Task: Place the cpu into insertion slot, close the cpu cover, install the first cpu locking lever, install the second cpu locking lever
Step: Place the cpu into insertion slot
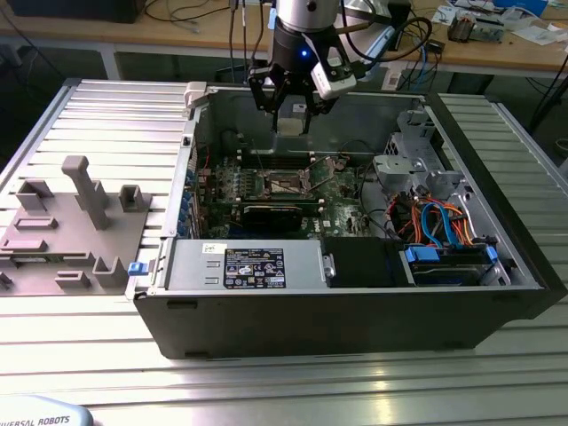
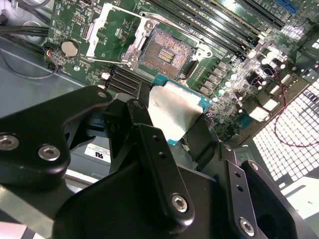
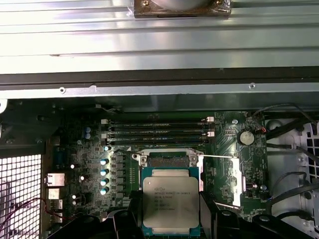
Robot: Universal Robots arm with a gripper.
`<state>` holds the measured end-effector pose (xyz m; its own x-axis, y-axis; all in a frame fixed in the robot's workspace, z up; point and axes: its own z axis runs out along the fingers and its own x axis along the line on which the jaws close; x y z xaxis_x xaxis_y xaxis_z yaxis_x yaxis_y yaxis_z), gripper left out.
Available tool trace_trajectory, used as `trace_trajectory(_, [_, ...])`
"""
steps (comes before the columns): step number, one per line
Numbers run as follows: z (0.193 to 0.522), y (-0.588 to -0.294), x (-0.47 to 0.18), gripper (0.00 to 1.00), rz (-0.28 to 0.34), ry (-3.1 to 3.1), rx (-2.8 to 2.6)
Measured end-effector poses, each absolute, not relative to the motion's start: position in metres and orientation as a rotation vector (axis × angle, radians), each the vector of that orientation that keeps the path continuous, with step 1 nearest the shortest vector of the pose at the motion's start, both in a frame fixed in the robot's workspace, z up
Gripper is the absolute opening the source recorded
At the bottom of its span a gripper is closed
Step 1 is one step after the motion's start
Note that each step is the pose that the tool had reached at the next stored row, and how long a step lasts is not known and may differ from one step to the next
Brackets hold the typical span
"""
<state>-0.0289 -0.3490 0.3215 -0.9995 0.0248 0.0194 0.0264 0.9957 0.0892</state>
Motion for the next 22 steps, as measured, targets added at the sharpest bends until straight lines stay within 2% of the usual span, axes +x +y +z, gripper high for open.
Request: trace_trajectory(22, [0.3178,-0.349,-0.0289,0.54,-0.14,-3.12,-0.04])
